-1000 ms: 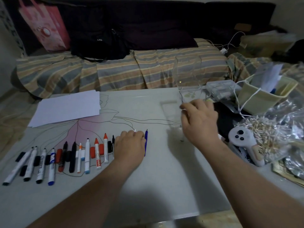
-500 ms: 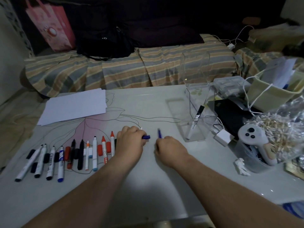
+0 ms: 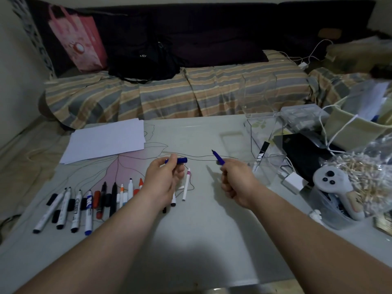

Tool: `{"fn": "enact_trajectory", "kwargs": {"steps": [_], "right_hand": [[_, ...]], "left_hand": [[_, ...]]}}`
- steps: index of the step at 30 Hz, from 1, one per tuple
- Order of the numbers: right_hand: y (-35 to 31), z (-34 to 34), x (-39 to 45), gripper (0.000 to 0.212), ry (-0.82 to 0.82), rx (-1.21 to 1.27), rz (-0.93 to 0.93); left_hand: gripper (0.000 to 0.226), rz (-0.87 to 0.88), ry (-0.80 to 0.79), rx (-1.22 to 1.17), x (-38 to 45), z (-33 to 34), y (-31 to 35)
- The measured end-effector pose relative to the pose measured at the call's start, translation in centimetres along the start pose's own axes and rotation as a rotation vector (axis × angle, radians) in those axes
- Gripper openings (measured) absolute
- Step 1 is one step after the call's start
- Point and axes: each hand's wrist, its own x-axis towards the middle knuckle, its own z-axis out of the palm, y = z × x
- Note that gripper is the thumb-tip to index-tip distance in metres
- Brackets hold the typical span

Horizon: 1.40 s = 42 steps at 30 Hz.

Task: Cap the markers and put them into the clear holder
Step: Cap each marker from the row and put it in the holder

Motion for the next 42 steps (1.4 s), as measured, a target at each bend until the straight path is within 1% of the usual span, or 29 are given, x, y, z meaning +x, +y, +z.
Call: {"fn": "enact_trajectory", "kwargs": {"steps": [1,2,4,5,6,8,11,14,17,20,24,26,28,29,30,32,33,37,40,41,42], "right_hand": [[-0.4,0.2,-0.3,0.019,-0.027,-0.101,-0.122],[-0.8,0.2,-0.5,0.024,-0.031,-0.264,-0.276],[-1.0,-0.4,-0.6,0.023,0.027,-0.714,-0.617],[-1.1,-0.6,-0.5,0.019,0.071,-0.889,-0.731],[-1.1,-0.9,-0.5,0.016,0.112,-0.98,-0.791],[-1.1,-1.2,-0.6,0.014,0.173,-1.003,-0.8],[-1.0,-1.0,-0.7,0.014,0.217,-1.034,-0.834],[-1.1,-0.9,-0.9,0.016,0.228,-1.043,-0.859],[-1.1,-0.7,-1.0,0.015,0.222,-1.072,-0.869],[-1.3,-0.6,-1.2,0.015,0.223,-1.088,-0.882],[-1.5,-0.7,-1.4,0.015,0.226,-1.09,-0.892],[-1.4,-0.6,-1.5,0.017,0.21,-1.086,-0.907],[-1.3,-0.4,-1.5,0.023,0.182,-1.046,-0.932],[-1.3,-0.4,-1.5,0.025,0.172,-1.04,-0.941],[-1.3,-0.4,-1.4,0.026,0.171,-1.044,-0.96],[-1.3,-0.2,-1.3,0.021,0.178,-1.058,-1.007],[-1.2,-0.1,-1.3,0.017,0.181,-1.059,-1.026],[-0.7,0.3,-1.6,0.011,0.191,-0.974,-1.031],[-0.5,0.2,-1.9,0.01,0.133,-0.932,-0.943],[-0.7,0.2,-1.9,0.011,0.116,-0.966,-0.899],[-0.8,0.2,-2.0,0.013,0.108,-1.053,-0.869]], "left_hand": [[0.025,-0.014,0.004,0.001,-0.1,-0.1,0.1],[0.029,-0.03,0.005,-0.014,0.0,-0.2,0.2],[0.032,-0.048,0.018,-0.056,-0.1,-0.3,0.5],[0.031,-0.047,0.022,-0.07,-0.1,-0.3,0.6],[0.031,-0.041,0.021,-0.07,0.0,-0.3,0.6],[0.032,-0.016,-0.001,-0.042,-0.2,-0.2,0.6],[0.035,0.05,-0.059,0.037,-0.8,0.0,0.6],[0.033,0.099,-0.074,0.081,-1.5,0.5,0.8],[0.025,0.122,-0.041,0.111,-1.5,0.8,0.5],[0.033,0.156,-0.022,0.164,-1.4,0.7,0.3],[0.033,0.254,-0.044,0.287,-1.9,0.4,0.9],[0.029,0.245,-0.11,0.333,-2.3,0.5,0.9],[0.022,0.221,-0.216,0.372,-2.9,0.7,0.8],[0.017,0.236,-0.258,0.433,-3.2,0.8,0.7],[0.013,0.294,-0.271,0.557,-3.4,0.7,0.6],[0.017,0.464,-0.235,0.859,-3.4,0.4,0.6],[0.019,0.535,-0.221,0.938,-3.4,0.3,0.6],[0.014,0.719,-0.211,1.013,-3.2,0.8,0.7],[0.012,0.735,-0.265,1.061,-3.1,0.8,0.9],[0.011,0.725,-0.291,1.071,-3.1,0.8,1.0],[0.011,0.718,-0.31,1.076,-3.1,0.8,0.9]]}}
